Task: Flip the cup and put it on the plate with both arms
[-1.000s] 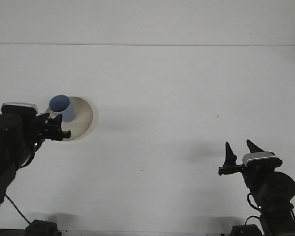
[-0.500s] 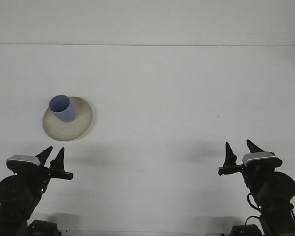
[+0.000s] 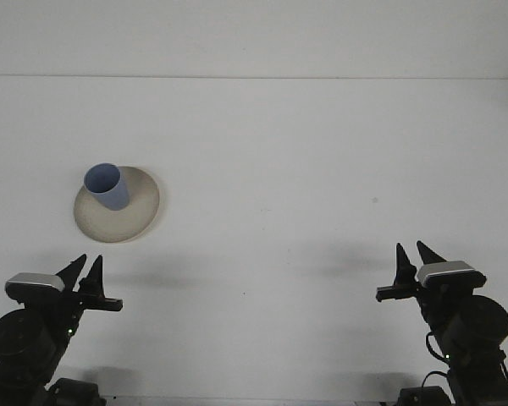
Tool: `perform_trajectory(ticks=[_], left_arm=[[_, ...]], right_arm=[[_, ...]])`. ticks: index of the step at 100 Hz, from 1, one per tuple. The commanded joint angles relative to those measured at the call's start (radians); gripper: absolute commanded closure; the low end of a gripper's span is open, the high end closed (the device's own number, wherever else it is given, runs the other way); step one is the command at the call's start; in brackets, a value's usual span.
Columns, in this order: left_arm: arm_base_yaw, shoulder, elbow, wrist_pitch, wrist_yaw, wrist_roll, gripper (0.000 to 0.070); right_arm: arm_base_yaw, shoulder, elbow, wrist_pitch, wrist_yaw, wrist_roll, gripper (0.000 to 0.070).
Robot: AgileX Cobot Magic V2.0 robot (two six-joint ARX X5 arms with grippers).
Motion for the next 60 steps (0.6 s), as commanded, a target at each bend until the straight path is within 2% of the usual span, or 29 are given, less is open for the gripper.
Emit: perform_trajectory(ticks=[1,60], left_arm=[[-0.002,0.000,0.006,0.006,-0.003,-0.002,0.0692],[-0.002,0.000,0.006,0.001,-0.003,-0.002,0.0689]], right_arm=[[0.001,0.002,0.008,0.010,0.000,0.002,0.0700],[0.001,0.002,0.008,0.010,0.000,0.002,0.0700]])
